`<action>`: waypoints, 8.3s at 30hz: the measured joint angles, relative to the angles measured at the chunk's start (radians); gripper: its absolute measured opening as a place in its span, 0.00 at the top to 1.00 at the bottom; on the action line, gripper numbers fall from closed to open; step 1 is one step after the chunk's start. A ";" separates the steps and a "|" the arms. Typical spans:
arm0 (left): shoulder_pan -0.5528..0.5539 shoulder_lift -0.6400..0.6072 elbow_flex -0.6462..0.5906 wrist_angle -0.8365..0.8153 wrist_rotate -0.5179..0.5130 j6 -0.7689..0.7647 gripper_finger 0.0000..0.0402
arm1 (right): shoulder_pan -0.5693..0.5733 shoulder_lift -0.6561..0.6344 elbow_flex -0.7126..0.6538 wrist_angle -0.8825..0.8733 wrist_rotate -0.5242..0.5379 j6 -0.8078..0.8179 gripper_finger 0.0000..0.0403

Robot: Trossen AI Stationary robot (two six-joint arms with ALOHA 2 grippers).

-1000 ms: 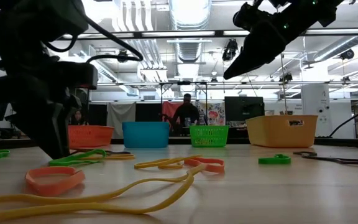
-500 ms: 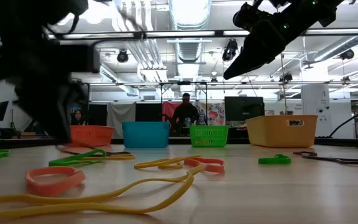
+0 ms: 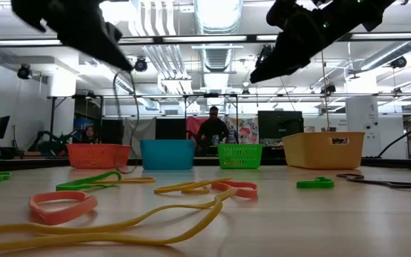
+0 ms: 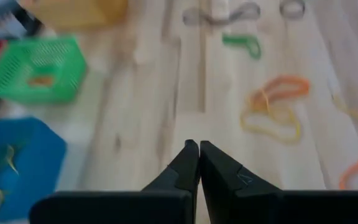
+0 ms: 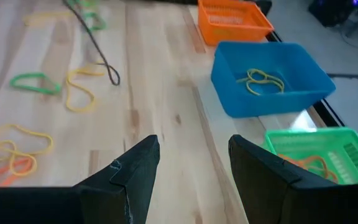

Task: Sort rubber bands into baskets
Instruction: Put the purple rubber band into the light orange bin

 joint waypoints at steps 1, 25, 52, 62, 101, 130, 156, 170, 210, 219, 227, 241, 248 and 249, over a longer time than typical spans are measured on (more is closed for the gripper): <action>0.000 -0.015 0.000 0.013 -0.017 0.013 1.00 | 0.000 0.000 -0.007 0.026 -0.003 -0.005 0.53; 0.001 0.152 -0.026 -0.017 0.158 -0.071 0.90 | 0.000 0.001 -0.112 0.288 -0.080 -0.018 0.53; 0.000 0.418 -0.025 0.032 0.219 -0.103 0.65 | 0.000 0.002 -0.112 0.288 -0.080 -0.016 0.53; 0.000 0.418 -0.025 0.031 0.221 -0.100 0.98 | 0.000 0.002 -0.112 0.287 -0.080 -0.009 0.53; -0.009 0.213 -0.021 -0.259 0.296 -0.394 0.89 | 0.000 0.002 -0.112 0.284 -0.080 -0.013 0.53; -0.006 0.214 -0.241 0.063 0.207 -0.353 0.79 | 0.000 0.002 -0.112 0.267 -0.079 -0.016 0.53; -0.016 0.177 -0.151 0.006 0.111 -0.196 1.00 | 0.000 0.002 -0.112 0.265 -0.079 -0.016 0.53; -0.014 -0.013 -0.152 0.171 -0.275 -0.097 1.00 | 0.000 0.002 -0.112 0.298 -0.101 -0.016 0.53; 0.189 0.078 -0.150 0.824 -0.055 0.302 1.00 | -0.014 0.439 0.185 0.522 -0.259 0.074 0.53; 0.196 0.078 -0.150 0.842 -0.037 0.303 1.00 | -0.016 0.485 0.248 0.501 -0.255 0.040 0.44; 0.196 0.078 -0.150 0.859 -0.037 0.319 1.00 | -0.016 0.496 0.250 0.485 -0.256 0.002 0.30; 0.196 0.078 -0.150 0.868 -0.041 0.324 0.99 | -0.016 0.496 0.253 0.566 -0.255 0.004 0.89; 0.196 0.061 -0.150 0.819 -0.046 0.314 0.79 | -0.016 0.480 0.253 0.488 -0.255 0.025 0.98; 0.196 0.055 -0.150 0.810 -0.046 0.316 0.75 | -0.016 0.474 0.253 0.471 -0.255 0.031 0.98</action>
